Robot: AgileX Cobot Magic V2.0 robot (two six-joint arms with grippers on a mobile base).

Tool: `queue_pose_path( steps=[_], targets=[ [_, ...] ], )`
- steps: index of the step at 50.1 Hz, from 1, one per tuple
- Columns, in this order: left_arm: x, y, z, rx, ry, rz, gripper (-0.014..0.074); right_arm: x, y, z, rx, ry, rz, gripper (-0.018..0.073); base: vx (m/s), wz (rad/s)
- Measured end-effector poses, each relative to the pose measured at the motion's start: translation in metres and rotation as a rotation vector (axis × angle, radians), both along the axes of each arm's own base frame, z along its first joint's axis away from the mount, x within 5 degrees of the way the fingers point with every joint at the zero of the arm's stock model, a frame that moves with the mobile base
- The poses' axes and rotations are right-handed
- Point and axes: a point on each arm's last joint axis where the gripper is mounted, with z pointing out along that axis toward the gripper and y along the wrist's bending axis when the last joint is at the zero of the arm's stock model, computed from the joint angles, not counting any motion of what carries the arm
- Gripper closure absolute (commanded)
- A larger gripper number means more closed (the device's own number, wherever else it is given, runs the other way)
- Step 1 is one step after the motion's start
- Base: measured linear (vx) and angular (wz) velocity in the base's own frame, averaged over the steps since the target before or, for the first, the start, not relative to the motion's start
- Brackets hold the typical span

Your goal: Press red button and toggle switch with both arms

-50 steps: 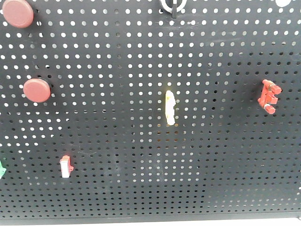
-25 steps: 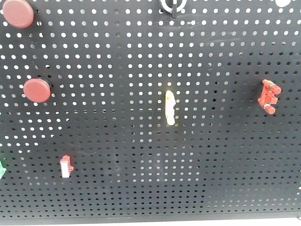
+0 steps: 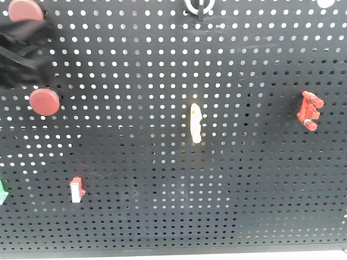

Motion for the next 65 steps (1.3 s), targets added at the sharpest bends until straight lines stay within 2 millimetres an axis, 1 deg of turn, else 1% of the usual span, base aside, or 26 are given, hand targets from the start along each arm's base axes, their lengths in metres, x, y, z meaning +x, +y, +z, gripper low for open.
queue_pose_path(
  steps=[10, 16, 18, 23, 27, 32, 37, 40, 45, 48, 54, 55, 65],
  targets=[
    [0.0, -0.003, 0.001, 0.004, -0.02, -0.015, 0.0595, 0.0, 0.0, 0.0, 0.0, 0.001, 0.0, 0.0559, 0.0, 0.0],
    [-0.01, 0.001, 0.005, 0.001, -0.031, -0.012, 0.0595, 0.0, 0.0, 0.0, 0.0, 0.003, 0.0, 0.0559, 0.0, 0.0],
    [-0.016, 0.004, 0.008, -0.005, -0.045, -0.011, 0.0595, 0.0, 0.0, 0.0, 0.0, 0.003, 0.0, 0.0559, 0.0, 0.0],
    [-0.043, 0.016, 0.021, -0.036, -0.097, -0.004, 0.0595, 0.0, 0.0, 0.0, 0.006, 0.003, 0.001, 0.0559, 0.0, 0.0],
    [-0.063, 0.026, 0.024, -0.048, -0.121, 0.001, 0.0595, 0.0, 0.0, 0.0, 0.024, 0.0, 0.007, 0.0559, 0.0, 0.0],
    [-0.087, 0.036, 0.017, -0.053, -0.129, 0.008, 0.0595, 0.003, 0.001, 0.002, 0.057, -0.025, 0.024, 0.0559, 0.0, 0.0],
    [-0.104, 0.044, 0.006, -0.051, -0.116, 0.018, 0.0595, 0.012, 0.002, 0.004, 0.08, -0.071, 0.049, 0.0559, 0.0, 0.0],
    [-0.111, 0.047, 0.001, -0.05, -0.11, 0.021, 0.0595, 0.019, 0.005, 0.005, 0.085, -0.1, 0.075, 0.0559, 0.0, 0.0],
    [-0.12, 0.051, -0.004, -0.051, -0.111, 0.025, 0.0595, 0.029, 0.017, 0.008, 0.052, -0.156, 0.172, 0.0559, 0.0, 0.0],
    [-0.123, 0.053, -0.004, -0.053, -0.111, 0.029, 0.0595, 0.038, 0.033, 0.01, 0.004, -0.167, 0.267, 0.0559, 0.0, 0.0],
    [-0.125, 0.054, -0.003, -0.054, -0.113, 0.03, 0.0595, 0.05, 0.06, 0.017, -0.121, -0.173, 0.389, 0.0559, 0.0, 0.0],
    [-0.125, 0.054, -0.003, -0.053, -0.112, 0.031, 0.0595, 0.055, 0.067, 0.016, -0.133, -0.161, 0.417, 0.0559, 0.0, 0.0],
    [-0.123, 0.054, -0.007, -0.045, -0.086, 0.038, 0.0595, 0.08, 0.112, 0.039, -0.154, -0.141, 0.548, 0.0559, 0.0, 0.0]
  ],
)
